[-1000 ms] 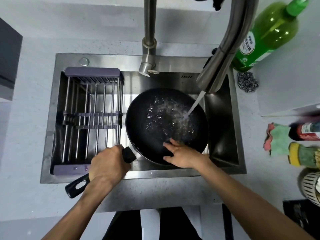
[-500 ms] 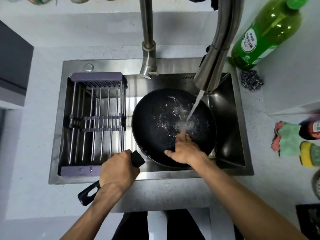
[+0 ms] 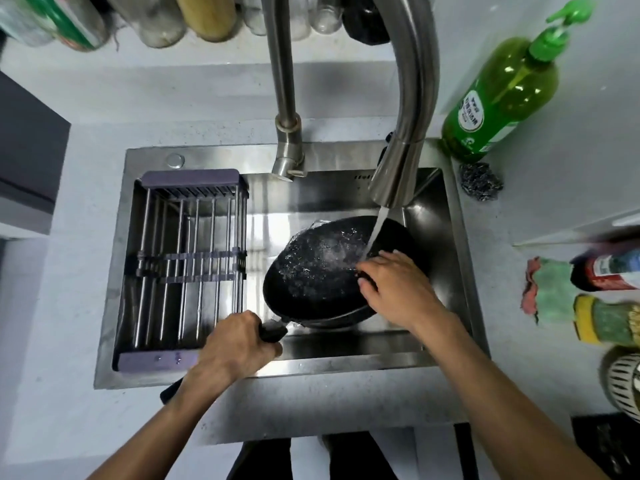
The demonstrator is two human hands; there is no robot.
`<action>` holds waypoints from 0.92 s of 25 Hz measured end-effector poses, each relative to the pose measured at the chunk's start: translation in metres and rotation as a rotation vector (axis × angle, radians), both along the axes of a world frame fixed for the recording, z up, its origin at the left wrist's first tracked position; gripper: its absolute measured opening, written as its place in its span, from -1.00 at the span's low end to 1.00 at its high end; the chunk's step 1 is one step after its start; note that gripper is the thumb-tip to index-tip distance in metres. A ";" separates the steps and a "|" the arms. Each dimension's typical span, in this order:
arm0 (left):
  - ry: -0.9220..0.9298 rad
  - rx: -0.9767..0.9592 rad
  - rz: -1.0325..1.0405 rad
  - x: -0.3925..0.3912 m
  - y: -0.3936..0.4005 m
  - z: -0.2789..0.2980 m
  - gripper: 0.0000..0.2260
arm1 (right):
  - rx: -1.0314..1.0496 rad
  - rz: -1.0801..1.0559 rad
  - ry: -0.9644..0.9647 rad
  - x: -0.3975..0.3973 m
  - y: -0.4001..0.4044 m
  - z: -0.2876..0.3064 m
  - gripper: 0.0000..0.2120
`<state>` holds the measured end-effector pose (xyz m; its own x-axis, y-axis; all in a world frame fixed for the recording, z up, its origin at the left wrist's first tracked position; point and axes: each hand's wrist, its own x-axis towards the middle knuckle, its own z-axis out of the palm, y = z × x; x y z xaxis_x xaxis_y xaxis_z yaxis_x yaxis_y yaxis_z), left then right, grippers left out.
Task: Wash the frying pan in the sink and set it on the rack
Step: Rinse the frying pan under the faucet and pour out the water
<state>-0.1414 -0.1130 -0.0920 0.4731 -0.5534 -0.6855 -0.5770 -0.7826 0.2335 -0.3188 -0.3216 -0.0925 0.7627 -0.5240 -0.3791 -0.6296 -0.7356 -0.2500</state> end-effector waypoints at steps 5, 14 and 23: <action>0.384 -0.003 0.209 -0.006 -0.002 0.001 -0.64 | 0.106 -0.228 -0.347 -0.031 -0.001 0.021 -0.50; 0.405 -0.101 0.174 -0.012 -0.027 -0.005 -0.68 | 0.488 -0.722 -0.425 -0.041 -0.006 0.003 -0.57; -0.275 -0.079 -0.054 -0.032 -0.029 -0.050 -0.60 | 0.440 -0.849 -0.514 -0.040 -0.010 0.016 -0.43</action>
<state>-0.1736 -0.1424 -0.1420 0.6039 -0.6289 -0.4897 -0.6671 -0.7350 0.1213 -0.3589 -0.3316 -0.0763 0.3363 -0.8518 -0.4016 -0.6355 0.1094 -0.7643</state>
